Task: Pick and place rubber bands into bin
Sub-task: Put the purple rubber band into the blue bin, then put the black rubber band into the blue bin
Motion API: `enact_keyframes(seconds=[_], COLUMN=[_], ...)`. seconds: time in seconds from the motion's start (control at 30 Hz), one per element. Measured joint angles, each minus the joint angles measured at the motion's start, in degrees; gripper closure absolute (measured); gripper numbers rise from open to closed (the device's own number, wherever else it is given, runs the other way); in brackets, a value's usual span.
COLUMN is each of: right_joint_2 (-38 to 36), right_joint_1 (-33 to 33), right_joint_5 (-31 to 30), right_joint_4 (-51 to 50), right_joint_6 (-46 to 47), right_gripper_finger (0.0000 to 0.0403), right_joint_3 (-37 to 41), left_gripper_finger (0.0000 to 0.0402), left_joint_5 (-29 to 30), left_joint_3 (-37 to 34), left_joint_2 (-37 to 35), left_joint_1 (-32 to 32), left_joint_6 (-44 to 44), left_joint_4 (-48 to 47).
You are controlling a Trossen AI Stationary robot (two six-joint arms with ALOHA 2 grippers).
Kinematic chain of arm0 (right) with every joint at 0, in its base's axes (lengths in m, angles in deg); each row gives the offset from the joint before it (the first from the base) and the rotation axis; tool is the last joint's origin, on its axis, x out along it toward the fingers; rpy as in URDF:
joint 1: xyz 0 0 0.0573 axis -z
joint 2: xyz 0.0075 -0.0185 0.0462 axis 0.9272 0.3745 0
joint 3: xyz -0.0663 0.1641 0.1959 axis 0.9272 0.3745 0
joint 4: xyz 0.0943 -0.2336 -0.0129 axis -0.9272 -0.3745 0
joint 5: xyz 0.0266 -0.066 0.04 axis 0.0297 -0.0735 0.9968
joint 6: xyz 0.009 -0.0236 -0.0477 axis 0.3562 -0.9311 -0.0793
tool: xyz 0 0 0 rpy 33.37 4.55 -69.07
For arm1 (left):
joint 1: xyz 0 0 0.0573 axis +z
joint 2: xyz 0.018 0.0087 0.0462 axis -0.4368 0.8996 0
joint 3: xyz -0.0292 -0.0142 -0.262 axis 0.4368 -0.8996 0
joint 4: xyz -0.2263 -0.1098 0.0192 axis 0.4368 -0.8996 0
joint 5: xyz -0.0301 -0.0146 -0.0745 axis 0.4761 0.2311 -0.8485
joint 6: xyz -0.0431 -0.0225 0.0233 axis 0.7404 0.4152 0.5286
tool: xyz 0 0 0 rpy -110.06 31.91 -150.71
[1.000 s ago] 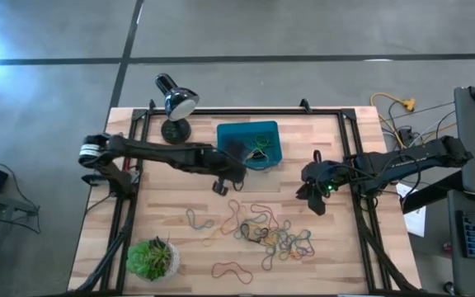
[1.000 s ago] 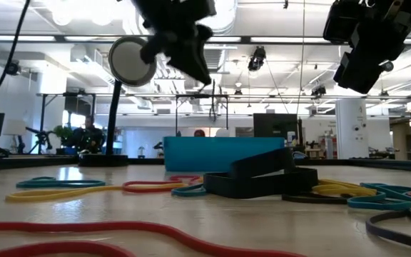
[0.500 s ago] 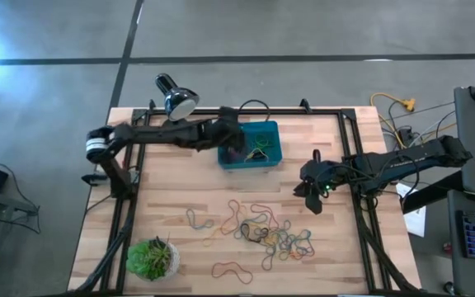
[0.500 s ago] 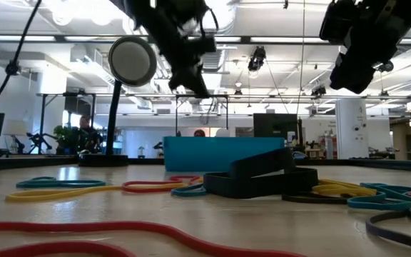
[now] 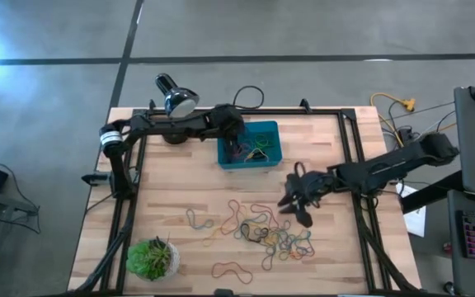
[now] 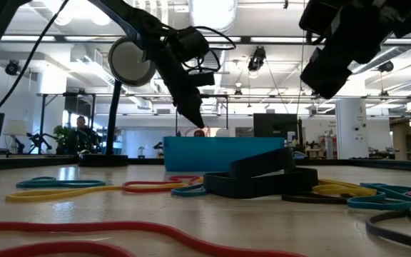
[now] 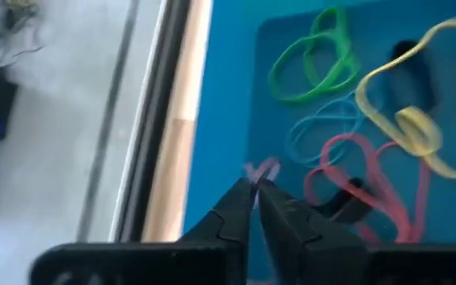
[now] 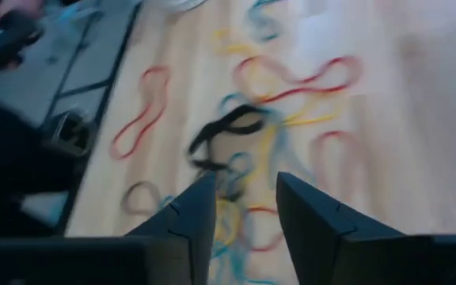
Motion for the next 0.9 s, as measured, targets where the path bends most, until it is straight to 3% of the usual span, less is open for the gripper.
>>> enact_keyframes(seconds=[0.17, 0.33, 0.5, 0.9], right_joint_2=[9.55, 17.99, 24.75, 31.89], right_joint_1=[-1.82, -2.50, -2.50, -2.48], right_joint_5=[5.96, 6.20, 6.15, 5.80], right_joint_4=[3.11, 3.06, 2.96, 2.92], right_joint_6=[-1.92, -5.93, -8.20, -8.15], right_gripper_finger=[0.0255, 0.0244, 0.0245, 0.0276], right_joint_3=[-2.45, -6.75, -10.55, -12.95], left_gripper_finger=[0.0329, 0.0275, 0.0237, 0.0218], left_joint_5=[-0.63, -1.05, -5.30, -5.48], left_joint_3=[0.09, 1.31, 1.99, 1.95], left_joint_2=[-0.63, -0.79, -2.68, -19.03], left_joint_1=[0.17, 0.15, -0.46, -6.05], left_joint_6=[0.19, 5.80, 7.49, 11.06], left_joint_4=[-0.73, -3.68, -7.17, -7.55])
